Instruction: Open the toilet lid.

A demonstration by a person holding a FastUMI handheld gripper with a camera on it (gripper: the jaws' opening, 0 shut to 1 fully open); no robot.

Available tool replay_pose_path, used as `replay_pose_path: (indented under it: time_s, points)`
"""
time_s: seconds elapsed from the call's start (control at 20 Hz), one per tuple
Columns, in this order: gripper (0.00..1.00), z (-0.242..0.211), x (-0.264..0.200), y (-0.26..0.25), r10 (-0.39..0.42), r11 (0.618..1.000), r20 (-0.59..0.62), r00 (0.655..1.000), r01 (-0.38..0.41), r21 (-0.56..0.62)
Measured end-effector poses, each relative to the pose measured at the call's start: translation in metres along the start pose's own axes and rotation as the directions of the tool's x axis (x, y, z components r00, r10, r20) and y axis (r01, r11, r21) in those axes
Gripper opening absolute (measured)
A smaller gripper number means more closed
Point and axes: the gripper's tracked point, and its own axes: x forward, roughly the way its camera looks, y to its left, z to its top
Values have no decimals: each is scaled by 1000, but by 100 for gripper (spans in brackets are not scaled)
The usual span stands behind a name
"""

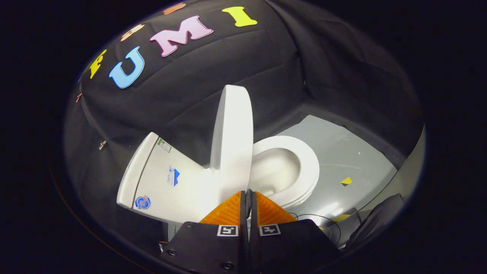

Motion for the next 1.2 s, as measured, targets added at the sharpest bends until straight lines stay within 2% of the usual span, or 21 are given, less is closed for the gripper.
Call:
replay_pose_path:
  time_s: [0.35,0.6,1.2]
  points:
    - [5,-3,-19,63,-32,988,71,997,42,-147]
    - [6,-9,-26,103,-80,962,138,987,112,-248]
    - [8,-39,-32,189,-41,900,203,978,125,-419]
